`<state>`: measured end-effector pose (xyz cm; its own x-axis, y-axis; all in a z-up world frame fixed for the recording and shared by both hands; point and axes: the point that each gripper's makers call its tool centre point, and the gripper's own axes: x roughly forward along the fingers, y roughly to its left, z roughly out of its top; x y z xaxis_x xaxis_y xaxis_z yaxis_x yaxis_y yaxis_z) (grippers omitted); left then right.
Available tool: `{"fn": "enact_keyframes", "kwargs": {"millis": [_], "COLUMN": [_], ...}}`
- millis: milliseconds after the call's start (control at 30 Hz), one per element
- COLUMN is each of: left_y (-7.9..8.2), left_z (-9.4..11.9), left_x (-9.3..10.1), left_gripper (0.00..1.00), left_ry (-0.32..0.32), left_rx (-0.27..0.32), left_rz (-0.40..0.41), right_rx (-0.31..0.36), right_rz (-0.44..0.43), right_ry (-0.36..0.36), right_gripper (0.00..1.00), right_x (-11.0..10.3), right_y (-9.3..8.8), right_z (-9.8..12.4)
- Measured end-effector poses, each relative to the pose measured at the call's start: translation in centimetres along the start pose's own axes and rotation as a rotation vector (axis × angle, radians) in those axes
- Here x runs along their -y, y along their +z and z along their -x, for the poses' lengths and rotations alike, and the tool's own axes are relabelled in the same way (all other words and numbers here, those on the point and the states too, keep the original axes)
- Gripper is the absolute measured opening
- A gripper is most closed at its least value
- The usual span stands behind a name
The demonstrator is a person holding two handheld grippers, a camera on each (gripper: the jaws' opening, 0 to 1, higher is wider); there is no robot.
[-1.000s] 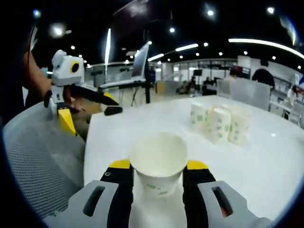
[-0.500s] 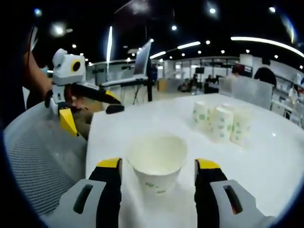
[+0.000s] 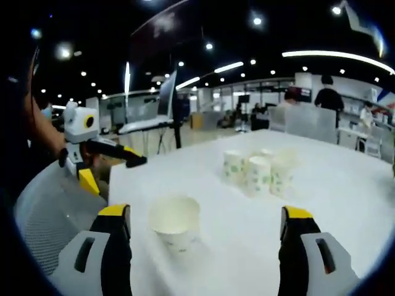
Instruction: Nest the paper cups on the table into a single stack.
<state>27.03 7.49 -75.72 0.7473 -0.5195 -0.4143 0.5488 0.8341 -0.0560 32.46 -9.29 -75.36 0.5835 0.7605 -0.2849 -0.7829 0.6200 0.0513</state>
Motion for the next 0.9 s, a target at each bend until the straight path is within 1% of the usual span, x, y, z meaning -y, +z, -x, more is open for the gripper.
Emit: {"fn": "enact_keyframes", "kwargs": {"millis": [67,133,167,233,300,400,433,467,500,533,600,667,767,900], "left_y": [0.2,0.1,0.1,0.1,0.3,0.6,0.8,0.9,1.2,1.1,0.9,1.1,1.0,1.0], "left_z": [0.0,0.0,0.0,0.0,0.0,0.1,0.2,0.2,0.2,0.2,0.1,0.1,0.1,0.1], "left_x": [-0.1,-0.2,-0.2,-0.2,0.1,0.1,-0.1,-0.1,-0.1,0.0,0.0,0.1,0.1,0.0], "left_gripper": [0.99,0.99,0.99,0.99,0.99,0.99,0.99,0.99,0.99,0.99,0.99,0.99,0.99,0.99], "left_ry": [-0.003,-0.008,-0.007,-0.008,-0.012,-0.008,0.004,0.007,0.002,-0.005,-0.004,-0.004,-0.005,-0.002], "left_rx": [0.013,0.016,0.015,0.015,0.025,0.037,0.046,0.053,0.07,0.066,0.047,0.054,0.048,0.045], "left_rz": [0.008,0.013,0.019,0.026,0.009,-0.005,-0.012,-0.014,-0.006,0.006,-0.001,-0.007,-0.008,-0.012], "right_rx": [0.019,0.035,0.029,0.027,0.029,0.038,0.037,0.036,0.037,0.038,0.032,0.023,0.045,0.036], "right_rz": [-0.032,-0.065,-0.073,-0.058,-0.047,-0.026,-0.015,-0.01,0.005,0.007,0.006,-0.01,-0.017,-0.025], "right_ry": [-0.064,-0.083,-0.09,-0.114,-0.135,-0.159,-0.168,-0.173,-0.194,-0.197,-0.211,-0.227,-0.249,-0.254], "right_gripper": [0.99,0.99,0.98,0.98,0.97,0.96,0.96,0.96,0.96,0.96,0.96,0.96,0.95,0.94], "right_x": [0.9,1.1,1.1,1.3,1.4,1.5,1.6,1.6,1.8,1.8,2.0,2.4,2.7,2.8], "right_y": [-0.1,-0.2,-0.5,-0.8,-0.7,-0.4,-0.3,-0.3,-0.3,-0.4,-0.6,-0.8,-0.5,-0.7], "right_z": [1.0,1.7,2.2,2.9,3.6,4.6,5.1,5.2,5.7,5.8,6.2,6.4,6.5,6.5]}}
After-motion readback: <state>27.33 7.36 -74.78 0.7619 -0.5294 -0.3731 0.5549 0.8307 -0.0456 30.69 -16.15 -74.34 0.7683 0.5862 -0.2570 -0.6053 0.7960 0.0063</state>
